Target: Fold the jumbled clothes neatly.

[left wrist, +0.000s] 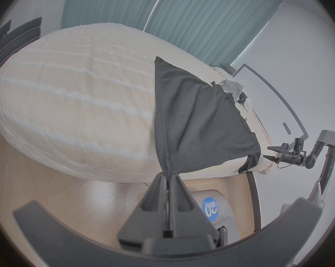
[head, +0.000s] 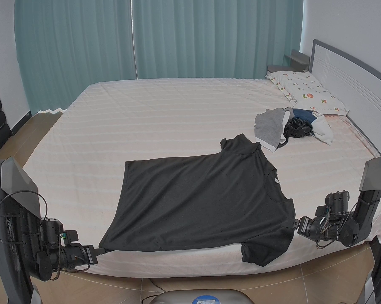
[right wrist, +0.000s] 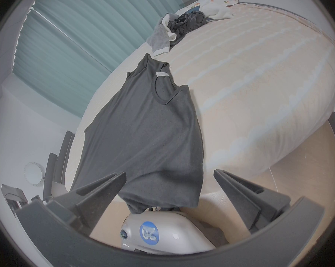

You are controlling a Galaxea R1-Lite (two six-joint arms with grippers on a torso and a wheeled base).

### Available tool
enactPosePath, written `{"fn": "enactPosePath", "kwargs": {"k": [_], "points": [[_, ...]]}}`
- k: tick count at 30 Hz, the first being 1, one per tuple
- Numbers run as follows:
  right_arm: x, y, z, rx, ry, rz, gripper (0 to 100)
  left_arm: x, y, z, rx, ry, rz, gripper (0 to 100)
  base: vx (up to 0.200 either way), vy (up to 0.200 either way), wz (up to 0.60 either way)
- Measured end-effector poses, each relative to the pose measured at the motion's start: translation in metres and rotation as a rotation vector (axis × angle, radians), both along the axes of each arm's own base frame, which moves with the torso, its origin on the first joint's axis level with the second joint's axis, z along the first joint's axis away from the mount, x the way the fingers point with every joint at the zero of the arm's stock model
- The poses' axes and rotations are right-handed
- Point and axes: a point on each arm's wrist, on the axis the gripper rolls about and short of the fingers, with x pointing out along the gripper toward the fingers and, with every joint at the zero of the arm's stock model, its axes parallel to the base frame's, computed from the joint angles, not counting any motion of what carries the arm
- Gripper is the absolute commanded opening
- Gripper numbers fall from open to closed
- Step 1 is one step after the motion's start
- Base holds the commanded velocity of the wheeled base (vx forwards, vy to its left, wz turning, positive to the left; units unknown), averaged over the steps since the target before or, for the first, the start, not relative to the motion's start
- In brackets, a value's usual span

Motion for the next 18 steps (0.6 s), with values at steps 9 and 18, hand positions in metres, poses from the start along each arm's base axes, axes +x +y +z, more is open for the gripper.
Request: {"fn": "enactPosePath", "kwargs": {"k": [9, 18], "points": [[0.025, 0.000, -0.007, -0.046, -0.016, -0.052, 0, 0.008, 0.006, -0.001, -0.077, 0.014, 0.088, 0, 0.000, 0.000, 0.00], [0.050, 0.001, -0.009, -0.053, -0.011, -0.058, 0, 0.014, 0.006, 0.000, -0.089, -0.006, 0.105, 0, 0.000, 0.000, 0.00]]}}
